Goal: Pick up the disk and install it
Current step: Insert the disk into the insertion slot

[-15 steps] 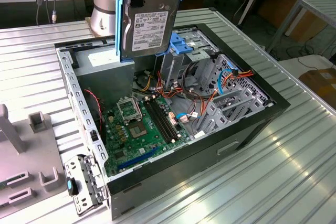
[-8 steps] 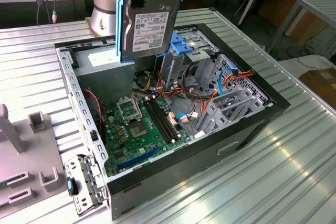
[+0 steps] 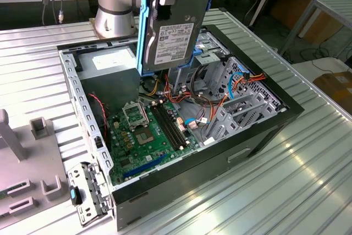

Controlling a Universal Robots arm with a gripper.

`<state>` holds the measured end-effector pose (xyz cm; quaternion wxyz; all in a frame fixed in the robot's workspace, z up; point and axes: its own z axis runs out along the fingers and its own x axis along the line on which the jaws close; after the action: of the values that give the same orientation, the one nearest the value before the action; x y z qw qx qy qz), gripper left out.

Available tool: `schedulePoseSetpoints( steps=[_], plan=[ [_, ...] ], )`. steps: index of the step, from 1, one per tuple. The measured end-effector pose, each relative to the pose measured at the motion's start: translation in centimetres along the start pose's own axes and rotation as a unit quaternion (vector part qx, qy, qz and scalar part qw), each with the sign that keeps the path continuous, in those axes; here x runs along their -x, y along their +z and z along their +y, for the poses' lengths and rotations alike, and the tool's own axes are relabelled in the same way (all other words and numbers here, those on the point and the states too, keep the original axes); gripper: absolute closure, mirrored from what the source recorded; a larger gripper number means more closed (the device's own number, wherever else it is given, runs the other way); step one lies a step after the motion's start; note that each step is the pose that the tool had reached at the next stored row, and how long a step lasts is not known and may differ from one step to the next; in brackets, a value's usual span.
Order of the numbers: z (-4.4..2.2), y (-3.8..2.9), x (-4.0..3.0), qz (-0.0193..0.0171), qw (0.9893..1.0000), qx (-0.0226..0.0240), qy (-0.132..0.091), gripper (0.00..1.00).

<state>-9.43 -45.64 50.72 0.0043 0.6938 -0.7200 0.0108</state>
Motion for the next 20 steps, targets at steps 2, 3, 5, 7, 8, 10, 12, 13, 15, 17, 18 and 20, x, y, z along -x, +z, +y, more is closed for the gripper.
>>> schedulePoseSetpoints(
  steps=[2,3,5,7,8,10,12,13,15,17,18,20],
  plan=[
    [-0.19,0.07,-0.22,0.0000,1.0000,0.0000,0.000,0.63],
    [-0.19,0.08,-0.25,0.0000,1.0000,0.0000,0.000,0.63],
    [-0.19,0.08,-0.29,0.0000,1.0000,0.0000,0.000,0.63],
    [-0.19,0.08,-0.32,0.0000,1.0000,0.0000,0.000,0.63],
    [-0.19,0.08,-0.33,0.0000,1.0000,0.0000,0.000,0.63],
    [-0.19,0.08,-0.33,0.0000,1.0000,0.0000,0.000,0.63],
    [-0.19,0.08,-0.33,0.0000,1.0000,0.0000,0.000,0.63],
    [-0.19,0.08,-0.34,0.0000,1.0000,0.0000,0.000,0.63],
    [-0.19,0.08,-0.35,0.0000,1.0000,0.0000,0.000,0.63],
    [-0.19,0.08,-0.40,0.0000,1.0000,0.0000,0.000,0.63],
    [-0.20,0.08,-0.48,0.0000,1.0000,0.0000,0.000,0.63],
    [-0.22,0.10,-1.02,0.0000,1.0000,0.0000,0.000,0.63]
  ],
)
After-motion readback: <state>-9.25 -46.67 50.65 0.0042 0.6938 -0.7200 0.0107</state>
